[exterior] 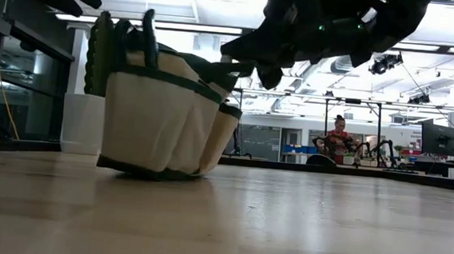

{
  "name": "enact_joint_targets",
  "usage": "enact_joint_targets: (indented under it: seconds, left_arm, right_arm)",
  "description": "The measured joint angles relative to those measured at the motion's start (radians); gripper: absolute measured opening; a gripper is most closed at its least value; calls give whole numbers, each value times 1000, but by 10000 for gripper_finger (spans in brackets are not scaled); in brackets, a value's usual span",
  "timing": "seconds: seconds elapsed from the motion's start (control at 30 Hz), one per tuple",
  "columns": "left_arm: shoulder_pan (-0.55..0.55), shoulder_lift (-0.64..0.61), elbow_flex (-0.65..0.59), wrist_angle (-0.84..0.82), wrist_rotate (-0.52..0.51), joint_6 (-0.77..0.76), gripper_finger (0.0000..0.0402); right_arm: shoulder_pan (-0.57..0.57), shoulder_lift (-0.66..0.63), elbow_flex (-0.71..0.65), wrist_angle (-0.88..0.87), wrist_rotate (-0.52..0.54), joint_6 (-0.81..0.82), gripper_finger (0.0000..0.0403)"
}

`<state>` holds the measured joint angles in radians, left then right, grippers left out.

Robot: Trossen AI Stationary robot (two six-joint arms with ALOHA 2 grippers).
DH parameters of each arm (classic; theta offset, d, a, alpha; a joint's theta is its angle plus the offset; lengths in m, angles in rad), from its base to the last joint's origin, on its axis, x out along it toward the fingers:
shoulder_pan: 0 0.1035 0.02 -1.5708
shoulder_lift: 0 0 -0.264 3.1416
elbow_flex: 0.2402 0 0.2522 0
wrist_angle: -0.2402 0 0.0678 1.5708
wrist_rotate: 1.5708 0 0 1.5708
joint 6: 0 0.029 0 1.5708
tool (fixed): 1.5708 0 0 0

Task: Pick & Place Garden tools in Gardening bag
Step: Put the brown hand rake into the gardening bag, then return to Home Position

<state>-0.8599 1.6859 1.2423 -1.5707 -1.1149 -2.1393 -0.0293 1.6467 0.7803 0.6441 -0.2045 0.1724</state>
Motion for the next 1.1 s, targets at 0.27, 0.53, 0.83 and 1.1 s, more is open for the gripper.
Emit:
enact_joint_targets:
  seconds: [0.27,0.53,0.83,1.1]
  left_arm:
    - [-5,-18,-11,0,-23,38,206]
    - [-4,-195,-224,0,-112,-28,206]
    - [-46,-418,-478,43,-226,-65,206]
    - [-62,-575,-654,104,-385,-66,206]
  right_arm:
    - [15,-22,-2,-11,14,7,4]
    - [15,-178,-3,-117,23,-19,4]
    - [15,-420,-3,-640,143,-103,4]
    - [8,-701,-225,-680,222,-118,4]
